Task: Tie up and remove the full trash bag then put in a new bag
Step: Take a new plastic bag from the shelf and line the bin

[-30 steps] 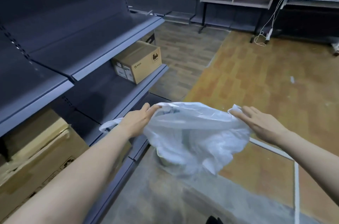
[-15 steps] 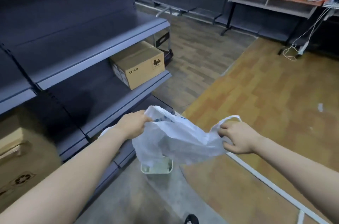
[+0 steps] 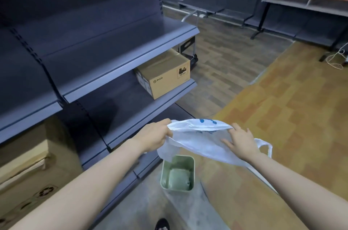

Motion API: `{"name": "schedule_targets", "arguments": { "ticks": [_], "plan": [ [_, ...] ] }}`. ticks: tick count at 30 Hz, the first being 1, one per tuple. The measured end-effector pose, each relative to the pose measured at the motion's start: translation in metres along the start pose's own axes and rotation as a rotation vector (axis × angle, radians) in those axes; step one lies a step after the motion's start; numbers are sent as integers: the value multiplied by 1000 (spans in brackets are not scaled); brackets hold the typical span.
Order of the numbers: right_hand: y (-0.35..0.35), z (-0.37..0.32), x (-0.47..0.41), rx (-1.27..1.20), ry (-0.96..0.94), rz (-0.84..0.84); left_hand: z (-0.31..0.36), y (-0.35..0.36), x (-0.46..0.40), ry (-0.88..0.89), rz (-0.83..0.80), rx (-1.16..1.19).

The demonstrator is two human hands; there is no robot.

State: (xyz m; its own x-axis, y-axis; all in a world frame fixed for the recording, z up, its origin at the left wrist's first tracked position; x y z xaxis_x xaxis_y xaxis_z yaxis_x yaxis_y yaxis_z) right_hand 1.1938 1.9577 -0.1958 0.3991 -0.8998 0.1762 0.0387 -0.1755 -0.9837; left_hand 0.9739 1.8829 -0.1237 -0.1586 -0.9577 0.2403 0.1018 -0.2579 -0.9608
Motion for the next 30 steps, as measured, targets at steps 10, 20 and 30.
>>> {"name": "schedule_targets", "arguments": {
  "ticks": [10,20,30],
  "plan": [
    [10,20,-3,-183,196,-129,-92,40,2,-344,-123,362],
    [12,17,-1,-9,159,-512,-102,50,7,-368,-263,-201],
    [-31,38,2,-6,265,-234,-53,24,-21,-340,-136,-80]
  ]
}}
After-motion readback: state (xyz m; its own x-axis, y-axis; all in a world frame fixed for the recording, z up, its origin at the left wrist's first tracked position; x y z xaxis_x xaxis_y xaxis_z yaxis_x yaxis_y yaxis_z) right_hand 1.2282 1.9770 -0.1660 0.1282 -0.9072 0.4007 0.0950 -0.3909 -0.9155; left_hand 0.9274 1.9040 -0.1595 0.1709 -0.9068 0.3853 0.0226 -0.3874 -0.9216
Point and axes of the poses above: each hand's wrist, its own x-axis away from the middle knuckle, its own y-axis out of the palm, z = x × y, the point moved 10 cm from there along -x, towards the middle knuckle, and after that the axes turned 2 degrees about -y, right-handed, at the moved point
